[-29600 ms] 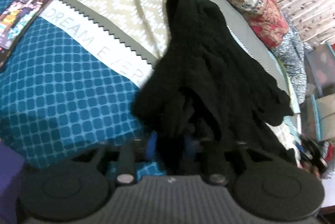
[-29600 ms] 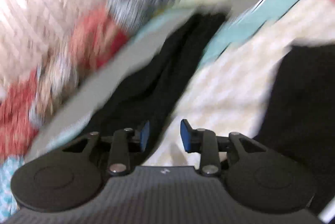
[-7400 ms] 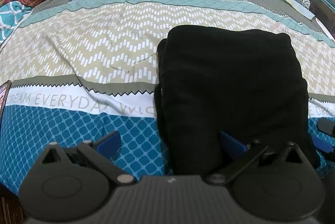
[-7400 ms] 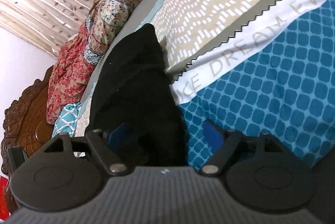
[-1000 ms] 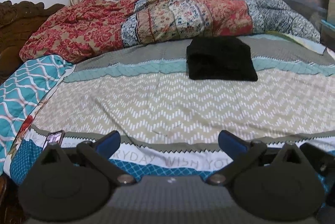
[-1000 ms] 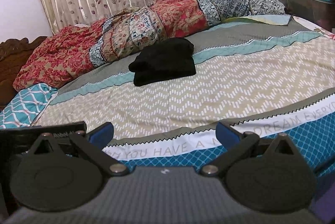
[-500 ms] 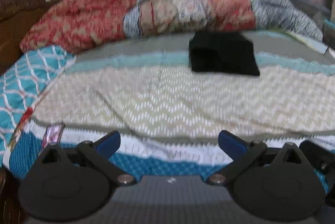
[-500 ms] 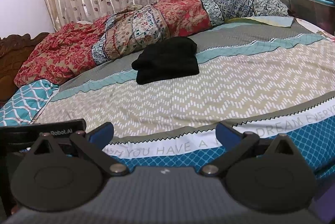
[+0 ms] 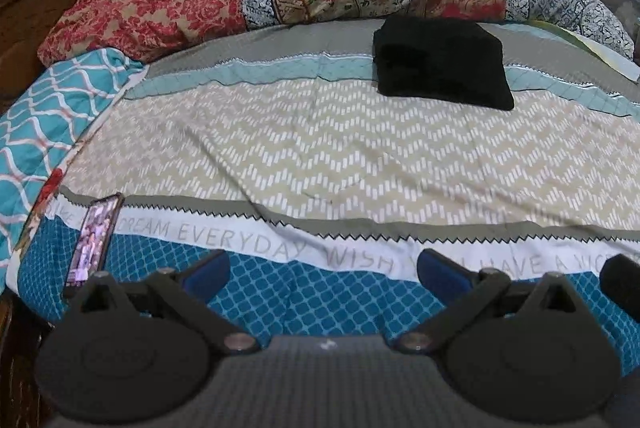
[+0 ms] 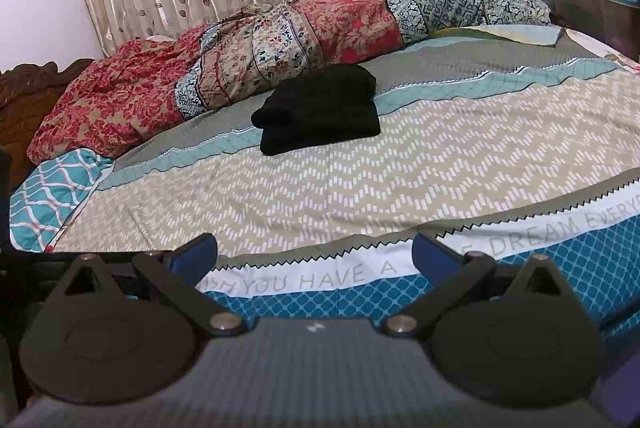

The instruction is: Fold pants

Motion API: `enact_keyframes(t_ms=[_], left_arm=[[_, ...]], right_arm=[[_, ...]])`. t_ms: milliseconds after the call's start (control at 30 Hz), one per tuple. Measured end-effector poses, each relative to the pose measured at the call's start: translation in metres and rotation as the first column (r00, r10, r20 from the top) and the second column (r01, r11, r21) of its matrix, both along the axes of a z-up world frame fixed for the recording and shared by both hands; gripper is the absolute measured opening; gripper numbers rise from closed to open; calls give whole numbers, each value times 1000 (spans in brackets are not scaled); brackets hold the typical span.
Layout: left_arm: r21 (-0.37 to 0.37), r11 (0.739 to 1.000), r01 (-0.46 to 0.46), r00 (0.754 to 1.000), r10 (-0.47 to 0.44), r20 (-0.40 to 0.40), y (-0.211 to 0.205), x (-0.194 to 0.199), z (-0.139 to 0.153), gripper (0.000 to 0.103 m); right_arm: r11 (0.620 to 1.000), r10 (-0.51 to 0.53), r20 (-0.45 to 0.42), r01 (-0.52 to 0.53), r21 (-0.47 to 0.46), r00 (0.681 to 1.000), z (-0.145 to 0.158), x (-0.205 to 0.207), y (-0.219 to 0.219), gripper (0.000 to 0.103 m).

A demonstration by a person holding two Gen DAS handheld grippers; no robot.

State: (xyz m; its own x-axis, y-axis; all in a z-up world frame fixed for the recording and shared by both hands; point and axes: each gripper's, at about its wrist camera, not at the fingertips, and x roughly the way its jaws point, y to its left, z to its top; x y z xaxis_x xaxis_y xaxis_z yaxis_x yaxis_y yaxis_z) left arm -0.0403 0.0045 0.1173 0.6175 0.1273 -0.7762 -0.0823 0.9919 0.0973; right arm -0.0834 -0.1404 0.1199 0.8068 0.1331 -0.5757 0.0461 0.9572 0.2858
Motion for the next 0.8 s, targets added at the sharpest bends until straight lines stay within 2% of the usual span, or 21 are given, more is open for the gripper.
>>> enact_keyframes(t_ms=[500, 800], left_arm=[[-25, 999, 25, 999, -26, -35, 0, 3, -6, 103], [-21, 999, 42, 999, -42, -10, -5, -1, 2, 103]], right_arm=[[1000, 14, -29, -14, 6, 999, -2, 1, 6, 103], [1000, -26, 16, 26, -7, 1000, 8, -4, 1, 103]])
